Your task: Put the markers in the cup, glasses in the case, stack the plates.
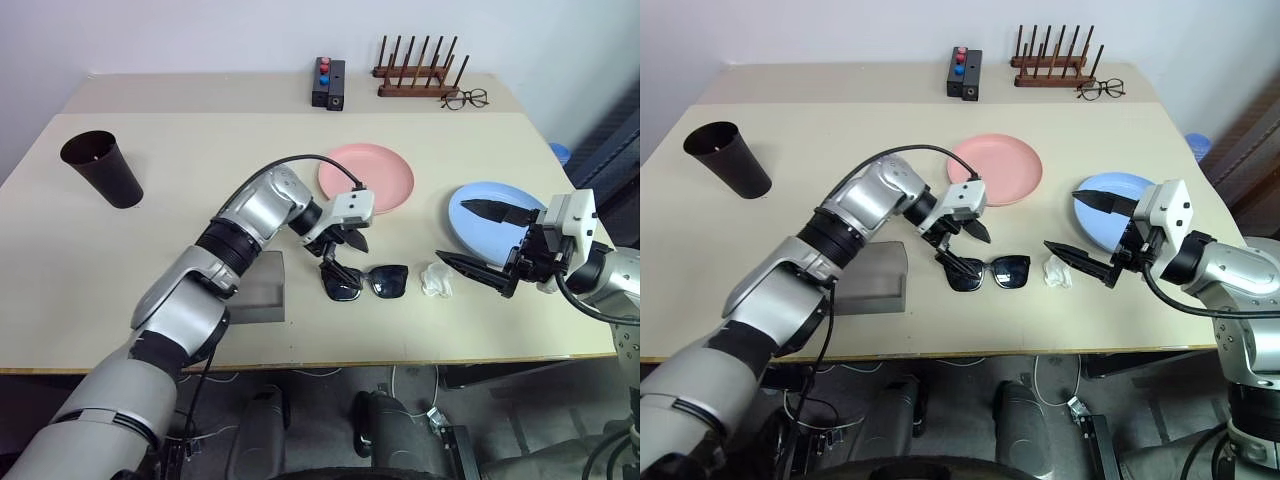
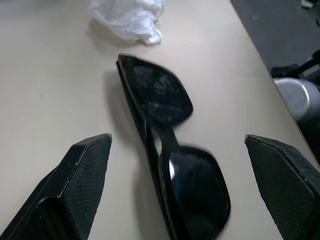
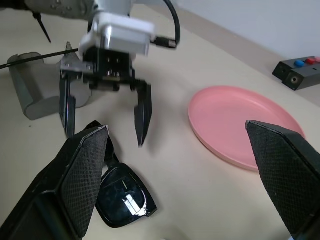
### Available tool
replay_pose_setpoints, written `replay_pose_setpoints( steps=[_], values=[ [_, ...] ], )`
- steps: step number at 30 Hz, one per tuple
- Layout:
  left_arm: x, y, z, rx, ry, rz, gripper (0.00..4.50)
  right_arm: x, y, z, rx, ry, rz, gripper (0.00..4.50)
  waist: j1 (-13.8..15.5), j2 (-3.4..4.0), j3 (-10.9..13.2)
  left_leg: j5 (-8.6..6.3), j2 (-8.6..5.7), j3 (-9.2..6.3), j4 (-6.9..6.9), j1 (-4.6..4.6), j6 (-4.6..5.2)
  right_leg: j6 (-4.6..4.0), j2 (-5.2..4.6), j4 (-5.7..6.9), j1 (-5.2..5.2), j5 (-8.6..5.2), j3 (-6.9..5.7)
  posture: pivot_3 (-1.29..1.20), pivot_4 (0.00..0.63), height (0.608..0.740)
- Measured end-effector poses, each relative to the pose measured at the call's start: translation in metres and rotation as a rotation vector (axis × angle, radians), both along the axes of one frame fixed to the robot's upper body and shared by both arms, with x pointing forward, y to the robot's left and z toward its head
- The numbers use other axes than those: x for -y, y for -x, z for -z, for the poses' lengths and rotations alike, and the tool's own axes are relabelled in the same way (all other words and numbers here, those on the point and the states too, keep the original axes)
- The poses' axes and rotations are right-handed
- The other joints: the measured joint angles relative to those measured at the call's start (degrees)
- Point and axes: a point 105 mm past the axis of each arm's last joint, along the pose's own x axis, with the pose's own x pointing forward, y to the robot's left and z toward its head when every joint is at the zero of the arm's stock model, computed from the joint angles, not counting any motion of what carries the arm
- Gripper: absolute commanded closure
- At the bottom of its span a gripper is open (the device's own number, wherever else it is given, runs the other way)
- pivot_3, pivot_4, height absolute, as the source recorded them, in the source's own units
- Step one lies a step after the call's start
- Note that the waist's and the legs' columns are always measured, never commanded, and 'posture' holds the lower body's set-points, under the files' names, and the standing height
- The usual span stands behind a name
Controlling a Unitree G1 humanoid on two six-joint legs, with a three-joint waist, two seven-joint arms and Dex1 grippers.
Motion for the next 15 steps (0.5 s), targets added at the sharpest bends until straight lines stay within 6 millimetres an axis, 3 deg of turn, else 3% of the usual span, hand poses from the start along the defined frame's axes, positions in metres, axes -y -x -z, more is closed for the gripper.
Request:
replay_pose_setpoints(
  steps=[4,5,7,11,13,15],
  values=[
    [0.007,-0.001,0.008,0.019,-0.013,-0.006,0.07,0.002,0.001,0.0,0.002,-0.001,0.015,0.0,-0.04,0.0,0.0,-0.01,0.0,0.0,-0.01,0.01,0.02,0.0,0.0,0.0,0.0,0.0,0.0,0.0,0.15,0.74],
    [0.011,0.0,0.009,0.025,-0.013,-0.002,0.31,0.002,0.001,0.001,0.002,-0.002,0.02,0.0,-0.03,0.0,0.0,-0.02,0.0,0.0,0.01,0.0,0.03,0.0,0.0,0.0,0.0,0.0,0.0,0.0,0.15,0.74],
    [0.012,-0.001,0.013,0.042,-0.026,-0.002,0.93,0.003,0.001,0.001,0.002,-0.003,0.025,0.0,-0.02,0.0,0.0,-0.02,0.0,0.0,0.01,0.01,0.03,0.0,0.0,0.0,0.0,0.0,0.0,0.0,0.15,0.74],
    [0.011,-0.002,0.024,0.036,-0.041,-0.027,2.91,0.003,0.001,0.002,0.0,-0.004,0.032,0.0,-0.05,0.0,0.0,-0.02,0.0,0.0,0.0,0.01,0.03,0.0,0.0,0.0,0.0,0.0,0.0,0.0,0.15,0.74],
    [0.012,0.0,0.022,0.029,-0.036,-0.018,3.86,0.003,0.001,0.001,0.002,-0.004,0.033,0.0,0.02,0.01,-0.01,-0.02,0.0,0.0,0.02,0.02,0.03,0.0,0.0,0.0,0.02,0.0,0.0,0.0,0.15,0.74],
    [0.015,0.005,0.015,0.009,-0.012,0.01,4.48,0.004,0.001,0.001,0.003,-0.005,0.035,0.0,0.25,0.03,-0.04,-0.02,-0.02,-0.02,0.02,0.14,0.02,0.01,0.0,-0.07,0.2,-0.01,-0.01,0.0,0.15,0.74]
  ],
)
